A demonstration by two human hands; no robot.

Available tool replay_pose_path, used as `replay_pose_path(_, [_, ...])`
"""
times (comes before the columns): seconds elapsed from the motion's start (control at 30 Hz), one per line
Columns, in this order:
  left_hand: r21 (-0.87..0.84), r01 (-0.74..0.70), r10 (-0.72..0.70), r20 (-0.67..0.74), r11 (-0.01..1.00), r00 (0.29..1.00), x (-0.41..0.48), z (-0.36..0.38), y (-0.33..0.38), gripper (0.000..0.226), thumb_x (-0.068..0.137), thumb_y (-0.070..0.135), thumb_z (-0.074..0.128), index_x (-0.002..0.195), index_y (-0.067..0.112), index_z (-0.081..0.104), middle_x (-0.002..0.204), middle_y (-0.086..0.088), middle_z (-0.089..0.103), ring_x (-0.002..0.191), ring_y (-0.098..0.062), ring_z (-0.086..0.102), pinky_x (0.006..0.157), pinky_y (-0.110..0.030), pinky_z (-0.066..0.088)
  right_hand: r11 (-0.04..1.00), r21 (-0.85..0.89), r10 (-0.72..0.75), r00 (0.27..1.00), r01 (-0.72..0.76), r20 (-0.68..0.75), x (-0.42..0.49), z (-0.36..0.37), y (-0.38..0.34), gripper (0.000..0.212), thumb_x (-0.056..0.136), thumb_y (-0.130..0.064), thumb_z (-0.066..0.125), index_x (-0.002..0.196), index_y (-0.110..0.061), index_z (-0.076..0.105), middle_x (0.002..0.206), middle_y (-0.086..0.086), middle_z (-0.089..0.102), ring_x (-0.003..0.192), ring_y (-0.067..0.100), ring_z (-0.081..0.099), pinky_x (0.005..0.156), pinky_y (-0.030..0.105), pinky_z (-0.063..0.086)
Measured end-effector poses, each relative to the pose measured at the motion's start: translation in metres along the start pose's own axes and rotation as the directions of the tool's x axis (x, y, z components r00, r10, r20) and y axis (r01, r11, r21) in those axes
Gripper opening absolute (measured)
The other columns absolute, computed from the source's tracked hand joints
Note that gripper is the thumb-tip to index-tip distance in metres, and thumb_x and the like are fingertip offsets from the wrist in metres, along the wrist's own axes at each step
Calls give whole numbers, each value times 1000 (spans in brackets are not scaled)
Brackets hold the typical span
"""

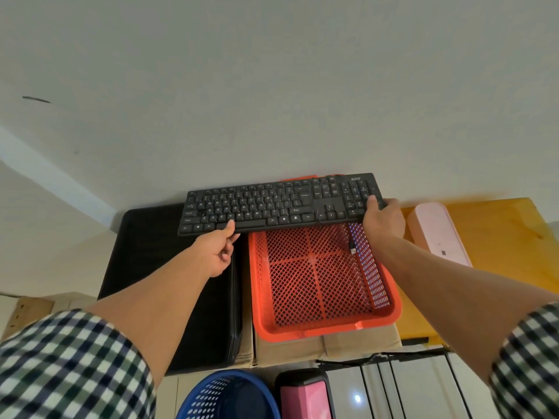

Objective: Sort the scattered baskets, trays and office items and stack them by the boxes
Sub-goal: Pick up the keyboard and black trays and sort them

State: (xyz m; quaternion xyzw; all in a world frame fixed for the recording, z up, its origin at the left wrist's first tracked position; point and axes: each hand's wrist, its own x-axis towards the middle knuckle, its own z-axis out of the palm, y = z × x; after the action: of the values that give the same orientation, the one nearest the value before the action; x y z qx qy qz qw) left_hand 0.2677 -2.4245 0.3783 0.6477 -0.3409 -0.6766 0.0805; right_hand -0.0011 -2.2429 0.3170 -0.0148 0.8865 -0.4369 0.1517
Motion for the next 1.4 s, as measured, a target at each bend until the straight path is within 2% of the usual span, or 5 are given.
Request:
replay_pose_path(0.27, [475,-77,242,-297,877,924,30,6,-15,90,80,65,70,140,2,46,124,-20,65,111,-35,63,95,-44,51,995,-103,-1,998,7,57,10,13,0,43,103,-49,45,128,-15,53,119,12,67,113,37,61,89,39,43])
replay_pose_path(0.53, [674,-84,359,-280,734,891,26,-1,-25,77,79,73,65,106,2,56,90,-9,58,71,-22,51,62,-35,43,991,-131,-22,997,32,73,7,15,2,57,101,-61,33,138,-20,48,129,13,64,119,38,59,101,46,46])
replay_pose_path(0.73, [840,-153,510,-162,520,845,0,-8,-39,61,76,70,71,90,11,64,89,-4,66,71,-18,59,59,-32,46,965,-260,54,996,-36,65,-16,6,-4,82,96,-64,44,158,-18,17,150,24,39,136,44,40,110,55,35])
replay_pose_path(0.97, [939,-284,703,69,194,708,-66,-28,-64,60,90,55,64,135,17,52,129,-8,58,116,-28,58,83,-40,48,852,-472,-180,973,227,142,-108,-34,10,87,91,-63,54,157,-22,17,160,20,23,145,42,27,116,58,29])
replay_pose_path(1.4, [886,-350,576,463,-303,674,-224,-122,-229,71,94,67,44,150,24,37,160,-10,32,142,-35,33,111,-51,30,828,-547,-67,990,123,122,-401,-167,132,89,90,-62,54,159,-24,13,168,14,6,154,32,9,120,57,18])
